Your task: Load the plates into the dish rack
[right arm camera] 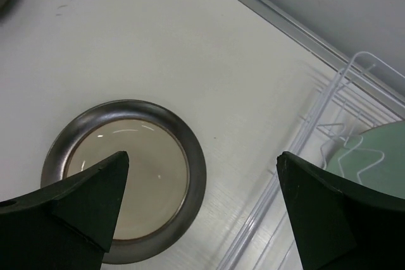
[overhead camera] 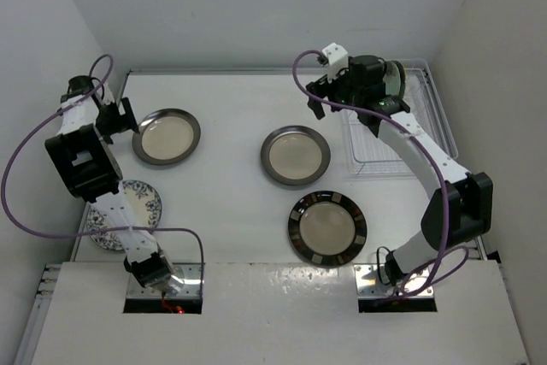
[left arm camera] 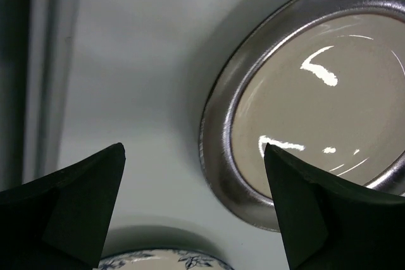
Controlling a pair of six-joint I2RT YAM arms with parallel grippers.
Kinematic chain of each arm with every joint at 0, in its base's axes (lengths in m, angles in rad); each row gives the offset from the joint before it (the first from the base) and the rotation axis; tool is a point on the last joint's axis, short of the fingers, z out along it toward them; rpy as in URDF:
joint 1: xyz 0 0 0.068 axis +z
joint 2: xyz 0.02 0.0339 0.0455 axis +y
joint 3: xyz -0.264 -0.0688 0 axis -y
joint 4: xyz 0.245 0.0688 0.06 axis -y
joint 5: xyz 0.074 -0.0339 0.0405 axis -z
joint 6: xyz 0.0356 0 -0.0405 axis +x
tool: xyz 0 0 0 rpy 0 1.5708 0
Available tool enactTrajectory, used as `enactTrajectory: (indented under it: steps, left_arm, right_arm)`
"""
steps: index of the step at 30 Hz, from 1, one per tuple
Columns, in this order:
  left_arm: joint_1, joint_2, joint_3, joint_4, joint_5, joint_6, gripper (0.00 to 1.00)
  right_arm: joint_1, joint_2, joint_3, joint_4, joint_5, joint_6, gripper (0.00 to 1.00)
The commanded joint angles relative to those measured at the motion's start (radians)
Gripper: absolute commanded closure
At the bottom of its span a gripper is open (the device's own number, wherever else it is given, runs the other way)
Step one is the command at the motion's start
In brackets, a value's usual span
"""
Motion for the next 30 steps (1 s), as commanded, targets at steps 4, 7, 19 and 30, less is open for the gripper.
enactTrajectory:
  steps: [4,7,19,30]
  left_arm:
    - [0.023,0.111,-0.024,0.014,0.215,-0.018,0.09]
    - [0.011,0.152,-0.004,0.023,0.237,-0.006,0.13]
    - [-0.020,0.197,0.060,0.023,0.301,-0.006,1.00]
    - [-0.138,-0.045,0.200,0.033,0.517,0.023,1.00]
  right_arm:
    - [0.074,-0.026,0.036,0.036,0.039,-0.065,0.00]
    - [0.087,-0.029,0.033,0.052,0.062,-0.065,0.00]
    - [0.109,-0.054,0.021,0.050,0.114,-0.099,0.00]
    - [0.124,0.020,0.084,0.022,0.025,-0.049,0.00]
